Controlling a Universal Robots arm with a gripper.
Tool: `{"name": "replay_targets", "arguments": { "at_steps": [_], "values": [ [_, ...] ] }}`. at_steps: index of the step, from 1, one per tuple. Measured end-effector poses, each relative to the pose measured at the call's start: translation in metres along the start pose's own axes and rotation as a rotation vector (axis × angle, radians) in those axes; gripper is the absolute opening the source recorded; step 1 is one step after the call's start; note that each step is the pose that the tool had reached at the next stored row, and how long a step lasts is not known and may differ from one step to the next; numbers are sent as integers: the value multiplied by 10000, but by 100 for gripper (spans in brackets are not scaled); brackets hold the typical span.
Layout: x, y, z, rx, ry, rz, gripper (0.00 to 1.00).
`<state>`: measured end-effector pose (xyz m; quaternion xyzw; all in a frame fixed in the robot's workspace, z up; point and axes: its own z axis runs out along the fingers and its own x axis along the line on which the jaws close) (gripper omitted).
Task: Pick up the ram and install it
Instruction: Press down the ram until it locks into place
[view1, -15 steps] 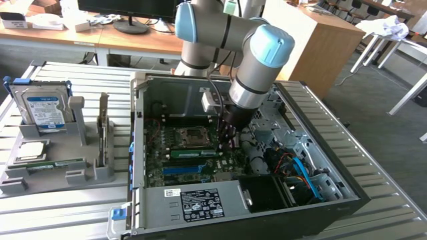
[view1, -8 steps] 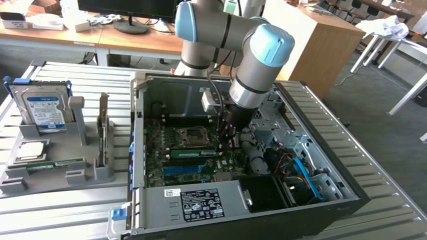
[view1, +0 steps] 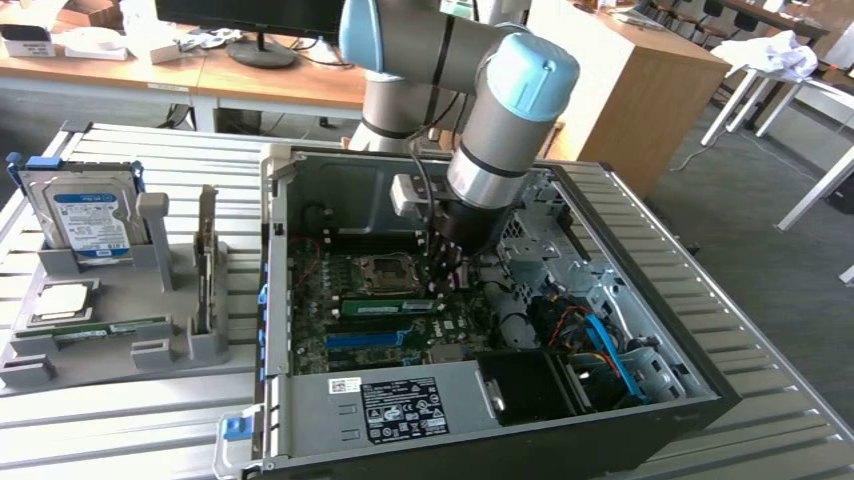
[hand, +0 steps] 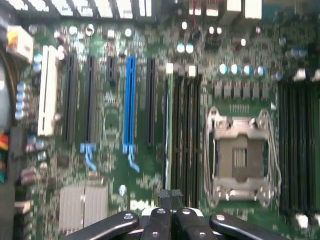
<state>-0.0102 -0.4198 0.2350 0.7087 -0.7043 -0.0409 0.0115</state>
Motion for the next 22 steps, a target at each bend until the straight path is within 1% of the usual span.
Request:
{"name": "replay_targets", "arguments": {
  "at_steps": [13,17,19,22],
  "values": [
    [-3,589,50,21,-1,0,10],
    [-3,766,82,24,-3,-3,10],
    [-3,827,110,25,-4,0,10],
    [-1,852,142,24,-2,-1,10]
  ]
}}
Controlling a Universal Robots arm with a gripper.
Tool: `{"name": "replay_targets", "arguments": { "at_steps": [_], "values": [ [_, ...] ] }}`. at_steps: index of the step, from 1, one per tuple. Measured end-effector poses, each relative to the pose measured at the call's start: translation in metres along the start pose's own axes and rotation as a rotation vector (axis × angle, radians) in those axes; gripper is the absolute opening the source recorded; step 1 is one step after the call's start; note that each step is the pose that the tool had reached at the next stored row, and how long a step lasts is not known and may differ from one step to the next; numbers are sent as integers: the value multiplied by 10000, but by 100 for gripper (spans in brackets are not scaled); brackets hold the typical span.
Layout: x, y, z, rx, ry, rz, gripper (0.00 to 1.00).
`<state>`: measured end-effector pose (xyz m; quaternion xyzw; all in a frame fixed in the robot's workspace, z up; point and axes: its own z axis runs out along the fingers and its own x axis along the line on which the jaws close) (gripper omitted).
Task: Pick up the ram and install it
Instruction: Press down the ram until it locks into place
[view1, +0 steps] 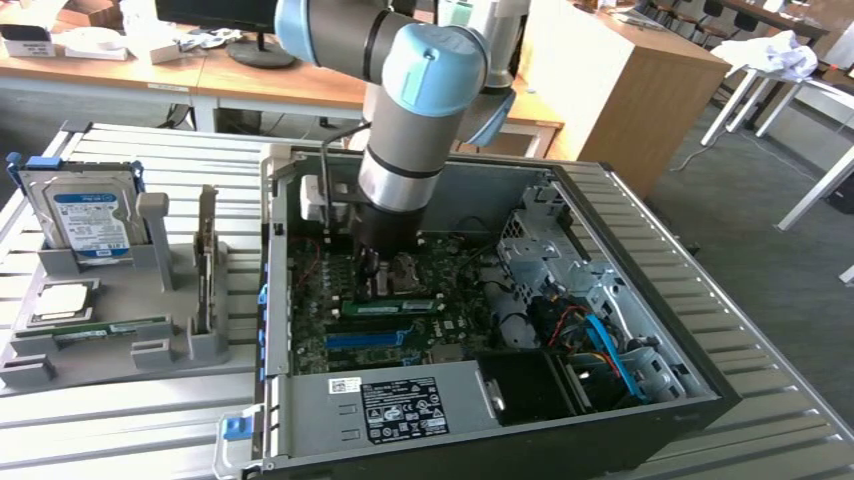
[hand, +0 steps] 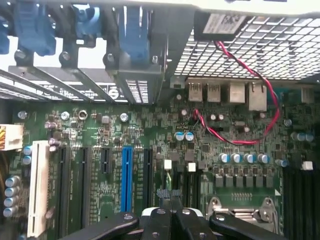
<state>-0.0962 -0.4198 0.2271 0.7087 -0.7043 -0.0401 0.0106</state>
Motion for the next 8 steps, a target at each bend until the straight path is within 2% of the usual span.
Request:
{"name": "replay_targets", "arguments": {
  "at_steps": [8],
  "values": [
    [2,9,51,-1,-1,0,10]
  ]
}}
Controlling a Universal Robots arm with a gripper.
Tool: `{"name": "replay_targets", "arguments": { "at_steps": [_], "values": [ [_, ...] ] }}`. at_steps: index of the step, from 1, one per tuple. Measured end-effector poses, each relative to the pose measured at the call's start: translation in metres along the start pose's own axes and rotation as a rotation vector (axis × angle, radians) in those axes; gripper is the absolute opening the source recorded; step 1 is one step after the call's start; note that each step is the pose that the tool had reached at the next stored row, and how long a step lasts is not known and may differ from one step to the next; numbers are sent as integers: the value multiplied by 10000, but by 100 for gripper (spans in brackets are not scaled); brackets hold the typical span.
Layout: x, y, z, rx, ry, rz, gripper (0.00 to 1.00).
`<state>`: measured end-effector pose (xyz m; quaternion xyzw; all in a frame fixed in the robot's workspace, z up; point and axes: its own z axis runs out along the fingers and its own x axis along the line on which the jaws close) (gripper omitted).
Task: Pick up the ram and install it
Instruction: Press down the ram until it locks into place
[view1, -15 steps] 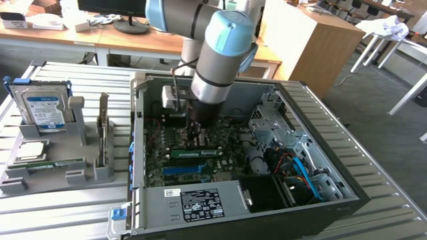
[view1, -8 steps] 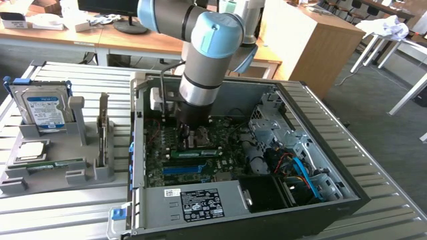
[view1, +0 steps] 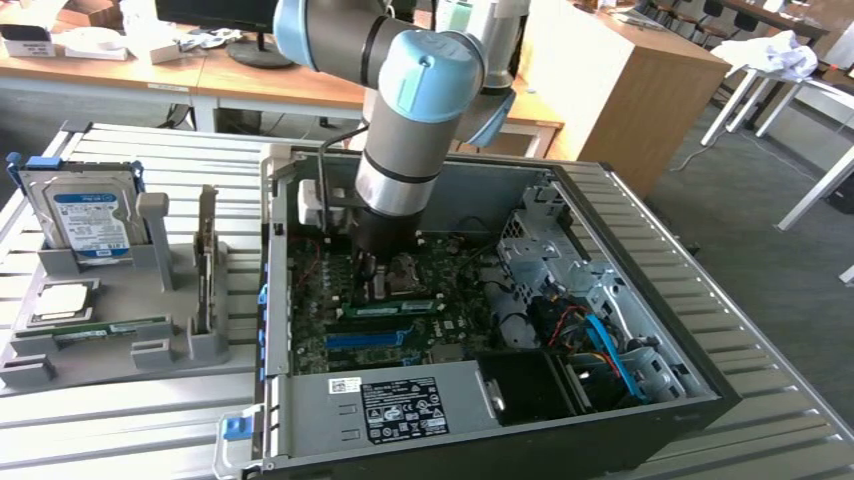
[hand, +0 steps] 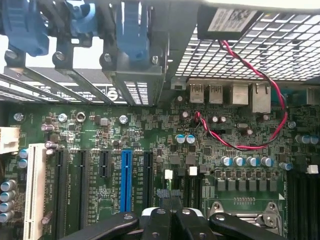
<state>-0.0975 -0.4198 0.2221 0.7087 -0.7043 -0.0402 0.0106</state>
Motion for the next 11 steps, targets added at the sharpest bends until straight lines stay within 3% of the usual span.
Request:
{"name": "replay_targets", "arguments": {
  "at_steps": [4,5,8,11],
  "values": [
    [-2,0,-54,0,-37,-10,10],
    [-3,-26,-56,2,-68,-17,10],
    [-2,-146,-66,-52,-142,-27,10],
    [-1,-278,-76,-73,-155,-27,10]
  ]
}}
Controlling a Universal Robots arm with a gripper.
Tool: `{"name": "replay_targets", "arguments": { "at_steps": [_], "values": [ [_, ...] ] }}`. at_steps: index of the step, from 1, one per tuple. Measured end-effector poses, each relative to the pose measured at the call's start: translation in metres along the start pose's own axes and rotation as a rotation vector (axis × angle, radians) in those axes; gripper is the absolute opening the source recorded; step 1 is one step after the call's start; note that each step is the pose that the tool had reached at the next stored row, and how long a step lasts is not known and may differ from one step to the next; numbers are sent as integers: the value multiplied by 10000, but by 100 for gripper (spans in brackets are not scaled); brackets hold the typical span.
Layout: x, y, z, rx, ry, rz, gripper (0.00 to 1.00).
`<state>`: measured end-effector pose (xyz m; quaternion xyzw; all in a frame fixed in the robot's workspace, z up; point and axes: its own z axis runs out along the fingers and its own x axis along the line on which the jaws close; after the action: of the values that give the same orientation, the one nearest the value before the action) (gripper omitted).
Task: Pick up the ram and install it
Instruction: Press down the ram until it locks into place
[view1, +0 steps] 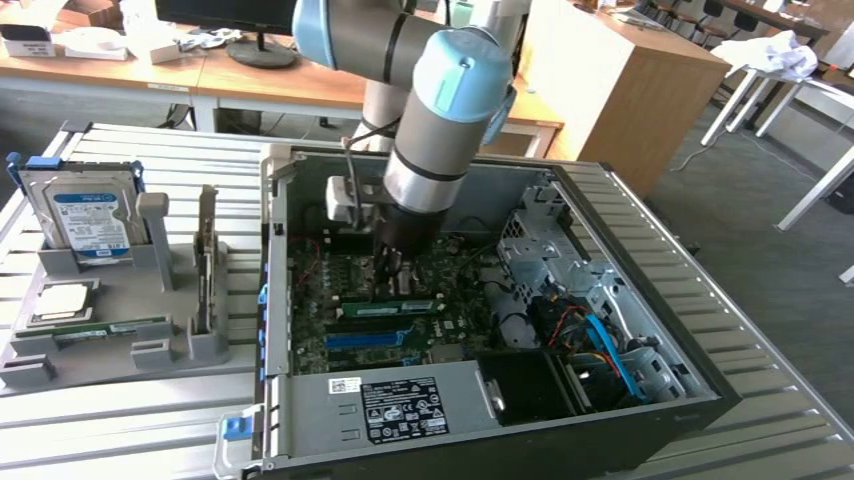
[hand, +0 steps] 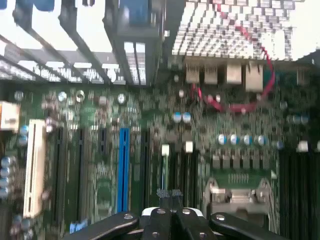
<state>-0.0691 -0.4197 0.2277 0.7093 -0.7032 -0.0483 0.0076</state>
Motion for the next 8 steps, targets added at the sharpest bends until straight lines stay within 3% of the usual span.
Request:
{"name": "replay_targets", "arguments": {
  "at_steps": [8],
  "values": [
    [2,-317,-26,-53,-47,-2,10]
  ]
}}
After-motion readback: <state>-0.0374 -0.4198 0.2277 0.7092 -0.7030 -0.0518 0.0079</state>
